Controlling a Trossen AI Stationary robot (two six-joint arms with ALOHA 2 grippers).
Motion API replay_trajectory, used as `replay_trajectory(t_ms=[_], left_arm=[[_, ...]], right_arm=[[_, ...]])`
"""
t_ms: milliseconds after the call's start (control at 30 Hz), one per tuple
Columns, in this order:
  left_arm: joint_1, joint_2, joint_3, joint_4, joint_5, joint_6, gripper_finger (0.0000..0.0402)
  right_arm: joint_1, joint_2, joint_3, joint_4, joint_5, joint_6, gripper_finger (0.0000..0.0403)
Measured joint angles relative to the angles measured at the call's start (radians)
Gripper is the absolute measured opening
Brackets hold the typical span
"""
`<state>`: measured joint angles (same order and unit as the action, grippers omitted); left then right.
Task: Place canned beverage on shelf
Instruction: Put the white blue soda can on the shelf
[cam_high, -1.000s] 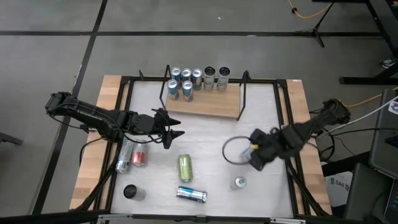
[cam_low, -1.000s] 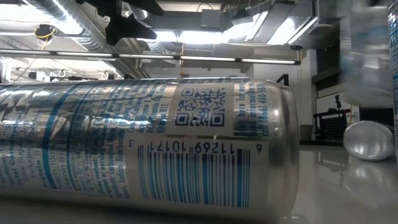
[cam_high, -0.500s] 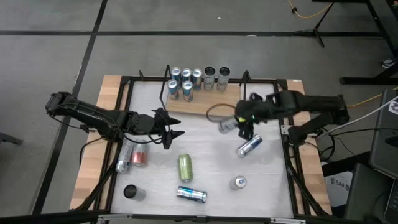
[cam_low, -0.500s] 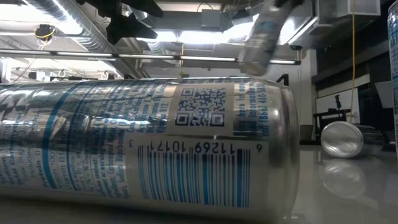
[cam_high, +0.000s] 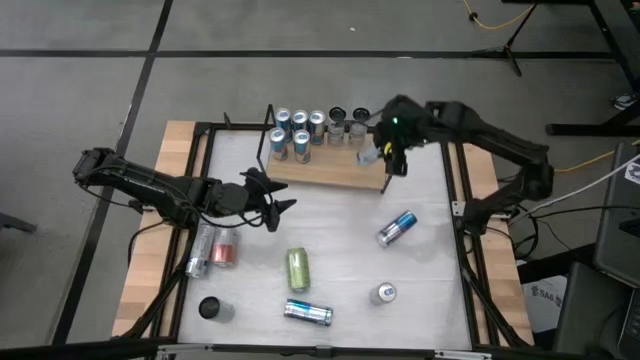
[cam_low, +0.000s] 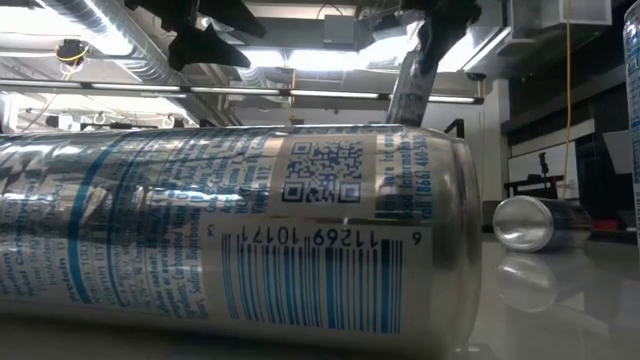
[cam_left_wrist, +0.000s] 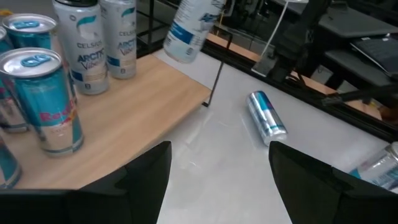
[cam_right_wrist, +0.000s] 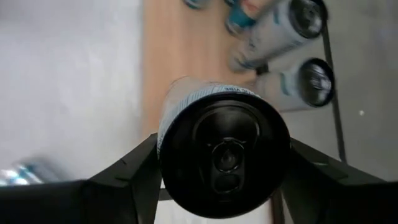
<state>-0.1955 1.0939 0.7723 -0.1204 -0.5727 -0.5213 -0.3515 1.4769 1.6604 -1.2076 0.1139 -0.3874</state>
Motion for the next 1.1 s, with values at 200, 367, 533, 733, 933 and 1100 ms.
replay_trajectory(t_ms=[200,367,533,733,933,1100], left_arm=[[0.002,0.000,0.000,-0.002,-0.020,0.007,0.0263],[0.002,0.000,0.000,-0.002,-0.020,0.008,0.0263],[0.002,0.000,0.000,-0.002,-0.021,0.007,0.0263],[0.012,0.000,0.000,-0.001,-0.042,0.002,0.0263],[0.047,0.000,0.000,0.000,-0.045,0.001,0.0263],[0.071,0.000,0.000,0.002,-0.045,0.000,0.0263]], right_arm=[[-0.136,0.053,0.000,0.012,-0.032,-0.126,0.0246],[-0.216,0.120,0.000,0.033,-0.038,-0.222,0.0246],[-0.265,0.180,0.000,0.031,-0.038,-0.249,0.0246],[-0.301,0.218,0.000,0.029,-0.038,-0.302,0.0246],[-0.317,0.228,0.000,0.036,-0.029,-0.362,0.0246],[-0.329,0.233,-0.001,0.056,-0.028,-0.377,0.0246]])
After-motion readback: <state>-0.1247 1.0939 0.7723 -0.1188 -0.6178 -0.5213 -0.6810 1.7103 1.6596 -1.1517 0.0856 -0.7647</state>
